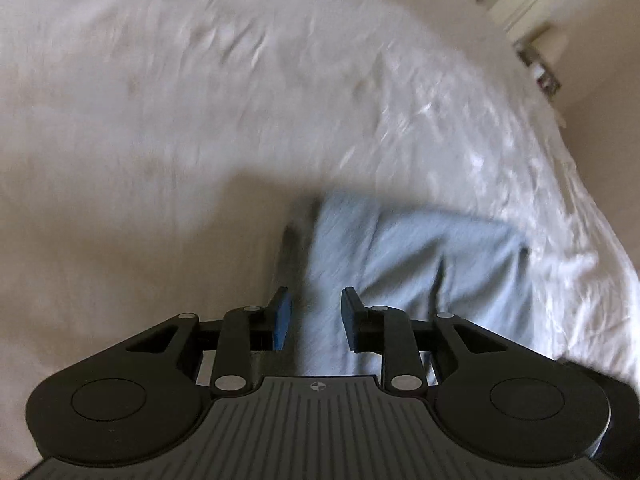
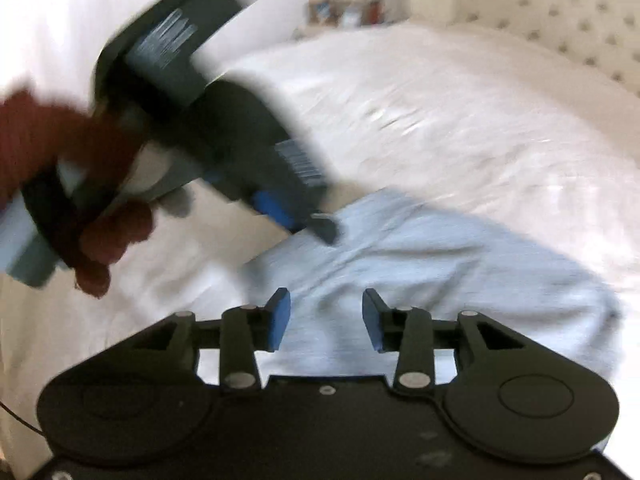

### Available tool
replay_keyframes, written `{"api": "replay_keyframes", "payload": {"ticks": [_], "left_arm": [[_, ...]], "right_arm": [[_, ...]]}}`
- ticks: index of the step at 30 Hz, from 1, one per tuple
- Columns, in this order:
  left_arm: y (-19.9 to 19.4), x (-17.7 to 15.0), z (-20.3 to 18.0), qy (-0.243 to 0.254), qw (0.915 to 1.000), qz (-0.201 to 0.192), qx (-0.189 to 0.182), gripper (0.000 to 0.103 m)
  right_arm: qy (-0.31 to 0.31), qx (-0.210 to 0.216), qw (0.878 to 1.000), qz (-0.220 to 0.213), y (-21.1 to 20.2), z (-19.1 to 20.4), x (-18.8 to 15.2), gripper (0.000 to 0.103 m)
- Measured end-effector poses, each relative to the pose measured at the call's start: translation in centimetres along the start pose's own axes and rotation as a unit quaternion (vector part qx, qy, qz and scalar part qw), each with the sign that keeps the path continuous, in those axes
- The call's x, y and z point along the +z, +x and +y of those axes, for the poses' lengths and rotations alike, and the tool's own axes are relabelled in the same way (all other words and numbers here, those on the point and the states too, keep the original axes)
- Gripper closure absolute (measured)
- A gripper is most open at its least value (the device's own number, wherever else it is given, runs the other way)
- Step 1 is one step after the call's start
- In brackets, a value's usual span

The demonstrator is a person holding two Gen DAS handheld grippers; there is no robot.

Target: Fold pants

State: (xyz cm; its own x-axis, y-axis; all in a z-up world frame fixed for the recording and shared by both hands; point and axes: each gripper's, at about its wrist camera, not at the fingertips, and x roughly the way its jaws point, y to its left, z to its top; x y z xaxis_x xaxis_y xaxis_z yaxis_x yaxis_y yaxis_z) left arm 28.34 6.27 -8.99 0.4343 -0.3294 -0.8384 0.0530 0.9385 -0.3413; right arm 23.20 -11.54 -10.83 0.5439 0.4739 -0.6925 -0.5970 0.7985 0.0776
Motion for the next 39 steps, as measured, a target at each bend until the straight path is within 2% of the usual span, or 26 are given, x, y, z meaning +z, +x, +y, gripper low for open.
{"api": "replay_keyframes", "payload": {"ticks": [2, 4, 7, 10, 12, 16, 19, 22, 25, 29, 34, 37, 39], "left_arm": [[-0.3, 0.3, -2.0, 0.019, 0.9995, -0.021, -0.012, 0.076], [0.3, -0.1, -4.3, 0.041, 0.9984, -0.022, -0.032, 0.076], [2.1, -1.7, -8.0, 0.076, 0.9951, -0.002, -0.063, 0.076], [4.2, -4.0, -12.1, 0.128, 0.9868, 0.019, -0.097, 0.076], [5.5, -5.4, -14.8, 0.164, 0.9787, 0.029, -0.12, 0.076], [8.2, -8.6, -17.7, 0.202, 0.9659, 0.063, -0.149, 0.076], [10.0, -10.2, -17.9, 0.201, 0.9651, 0.087, -0.143, 0.076], [10.3, -10.9, -17.0, 0.186, 0.9669, 0.094, -0.147, 0.076], [10.8, -10.7, -17.2, 0.187, 0.9664, 0.096, -0.147, 0.076], [10.7, -11.2, -17.5, 0.194, 0.9657, 0.096, -0.144, 0.076], [10.8, -11.3, -17.3, 0.19, 0.9659, 0.099, -0.145, 0.076], [10.8, -11.0, -17.4, 0.192, 0.9647, 0.104, -0.147, 0.076], [10.9, -10.7, -17.3, 0.189, 0.9646, 0.106, -0.149, 0.076]], "right_arm": [[0.038, -0.032, 0.999, -0.018, -2.3, -3.2, -0.2, 0.061], [0.097, -0.072, 0.992, -0.023, -3.8, -7.6, -0.8, 0.065], [0.206, -0.117, 0.972, -0.004, -4.0, -14.0, -2.2, 0.095], [0.304, -0.137, 0.943, 0.005, -4.1, -19.9, -3.9, 0.095], [0.331, -0.13, 0.935, 0.012, -3.9, -22.6, -4.6, 0.095], [0.351, -0.089, 0.932, 0.023, -2.6, -24.5, -4.3, 0.095], [0.367, -0.067, 0.928, 0.026, -1.7, -25.1, -4.0, 0.095], [0.368, -0.054, 0.928, 0.039, 0.4, -25.1, -4.4, 0.095], [0.353, -0.07, 0.932, 0.051, 1.8, -24.5, -4.2, 0.095], [0.368, -0.084, 0.925, 0.048, 4.6, -26.0, -4.0, 0.097], [0.365, -0.09, 0.925, 0.058, 7.6, -28.3, -2.2, 0.097], [0.381, -0.094, 0.92, 0.026, 5.9, -29.3, -1.4, 0.096], [0.376, -0.093, 0.922, 0.011, 4.0, -29.5, -1.3, 0.093]]}}
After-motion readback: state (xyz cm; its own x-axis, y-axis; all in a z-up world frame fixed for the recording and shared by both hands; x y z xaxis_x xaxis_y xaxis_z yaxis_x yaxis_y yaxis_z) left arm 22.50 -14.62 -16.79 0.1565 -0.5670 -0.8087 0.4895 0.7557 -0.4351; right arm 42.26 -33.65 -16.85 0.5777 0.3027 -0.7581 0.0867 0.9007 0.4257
